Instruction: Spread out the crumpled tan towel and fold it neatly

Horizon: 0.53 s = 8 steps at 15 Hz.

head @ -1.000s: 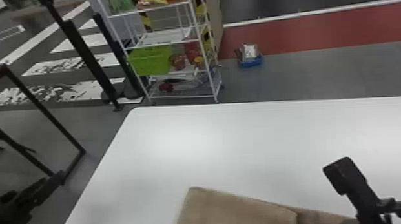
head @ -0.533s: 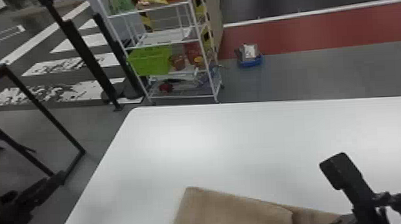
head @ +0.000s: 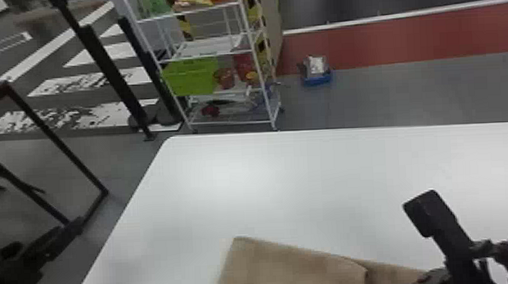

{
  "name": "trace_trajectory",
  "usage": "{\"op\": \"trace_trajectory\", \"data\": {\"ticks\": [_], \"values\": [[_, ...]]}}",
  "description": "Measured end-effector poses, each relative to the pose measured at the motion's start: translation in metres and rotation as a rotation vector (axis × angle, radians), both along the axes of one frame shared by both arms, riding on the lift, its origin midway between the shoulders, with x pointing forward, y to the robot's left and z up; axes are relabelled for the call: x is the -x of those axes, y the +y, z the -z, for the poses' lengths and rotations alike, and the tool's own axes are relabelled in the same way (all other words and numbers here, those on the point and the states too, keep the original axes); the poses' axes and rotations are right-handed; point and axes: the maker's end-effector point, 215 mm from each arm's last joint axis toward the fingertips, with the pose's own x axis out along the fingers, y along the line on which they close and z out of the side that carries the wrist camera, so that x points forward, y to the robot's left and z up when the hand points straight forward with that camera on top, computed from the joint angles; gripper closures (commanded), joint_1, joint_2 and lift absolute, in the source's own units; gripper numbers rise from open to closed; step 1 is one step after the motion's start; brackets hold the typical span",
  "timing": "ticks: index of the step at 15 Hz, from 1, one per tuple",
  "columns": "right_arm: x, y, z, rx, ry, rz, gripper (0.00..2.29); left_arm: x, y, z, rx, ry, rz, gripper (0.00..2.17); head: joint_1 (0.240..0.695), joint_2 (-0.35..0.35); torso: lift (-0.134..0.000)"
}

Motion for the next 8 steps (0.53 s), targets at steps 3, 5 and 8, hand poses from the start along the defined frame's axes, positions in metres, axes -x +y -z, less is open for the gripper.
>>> {"op": "trace_trajectory", "data": {"ticks": [3,5,8], "values": [[-0.003,-0.002,-0.002,-0.005,-0.002,0.007,1.18,0.000,0.000,0.000,0.001,-0.001,-0.001,0.08,0.695,0.350,-0.122],[-0.008,-0.005,-0.004,-0.005,-0.008,0.018,1.18,0.000,0.000,0.000,0.002,-0.001,-0.002,0.08,0.695,0.350,-0.122],[-0.014,-0.010,-0.012,-0.032,-0.012,0.040,1.18,0.000,0.001,0.000,-0.001,0.001,-0.004,0.08,0.695,0.350,-0.122]]}}
